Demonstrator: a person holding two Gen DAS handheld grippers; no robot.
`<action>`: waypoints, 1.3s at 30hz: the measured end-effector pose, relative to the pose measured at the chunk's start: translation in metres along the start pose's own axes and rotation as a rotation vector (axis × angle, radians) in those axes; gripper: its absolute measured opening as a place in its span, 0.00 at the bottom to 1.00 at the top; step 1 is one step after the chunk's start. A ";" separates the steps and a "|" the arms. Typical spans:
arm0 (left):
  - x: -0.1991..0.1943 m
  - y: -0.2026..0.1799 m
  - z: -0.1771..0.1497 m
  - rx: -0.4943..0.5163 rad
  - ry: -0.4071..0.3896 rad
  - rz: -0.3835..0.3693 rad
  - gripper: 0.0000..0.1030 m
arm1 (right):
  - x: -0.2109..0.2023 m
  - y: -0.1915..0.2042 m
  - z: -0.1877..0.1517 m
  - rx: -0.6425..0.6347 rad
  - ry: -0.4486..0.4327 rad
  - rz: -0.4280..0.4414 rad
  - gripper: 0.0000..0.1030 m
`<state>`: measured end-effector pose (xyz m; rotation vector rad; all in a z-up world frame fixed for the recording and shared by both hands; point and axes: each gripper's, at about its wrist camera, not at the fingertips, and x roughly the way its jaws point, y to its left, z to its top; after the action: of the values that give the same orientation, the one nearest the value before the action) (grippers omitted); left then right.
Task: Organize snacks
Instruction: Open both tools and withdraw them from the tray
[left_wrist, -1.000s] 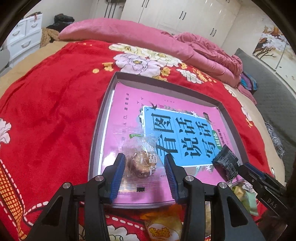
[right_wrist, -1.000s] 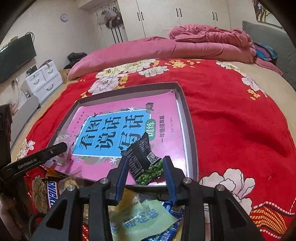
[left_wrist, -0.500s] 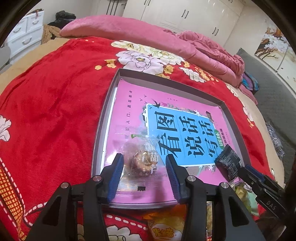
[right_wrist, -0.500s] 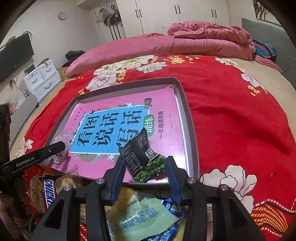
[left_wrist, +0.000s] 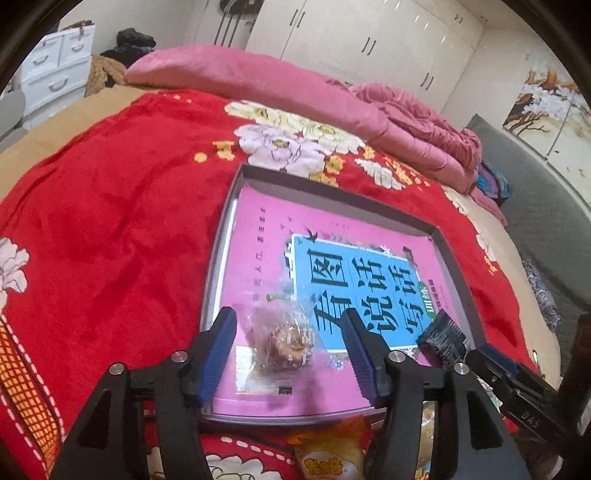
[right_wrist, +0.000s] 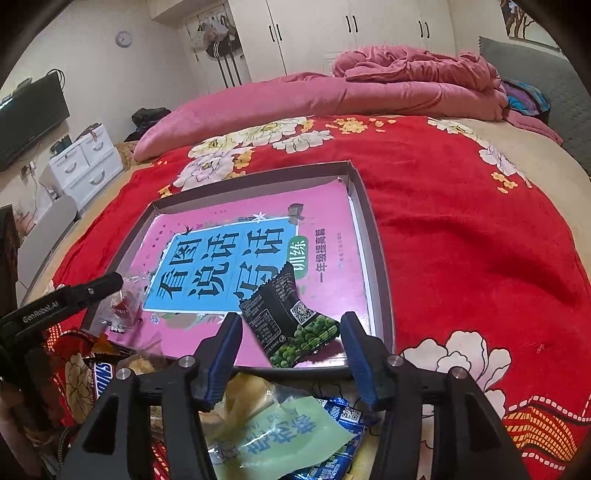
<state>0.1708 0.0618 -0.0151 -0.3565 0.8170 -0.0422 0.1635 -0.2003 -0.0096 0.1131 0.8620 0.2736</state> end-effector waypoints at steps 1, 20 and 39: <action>-0.001 0.000 0.000 0.002 -0.003 0.000 0.60 | 0.000 0.000 0.000 0.000 -0.002 0.001 0.55; -0.017 0.006 0.001 0.007 -0.054 0.032 0.72 | -0.018 -0.009 0.004 0.028 -0.085 0.000 0.66; -0.036 0.006 -0.012 0.004 -0.044 0.011 0.72 | -0.032 -0.012 0.003 0.026 -0.135 0.008 0.69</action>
<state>0.1368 0.0703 0.0010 -0.3476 0.7750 -0.0253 0.1482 -0.2211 0.0136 0.1572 0.7309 0.2595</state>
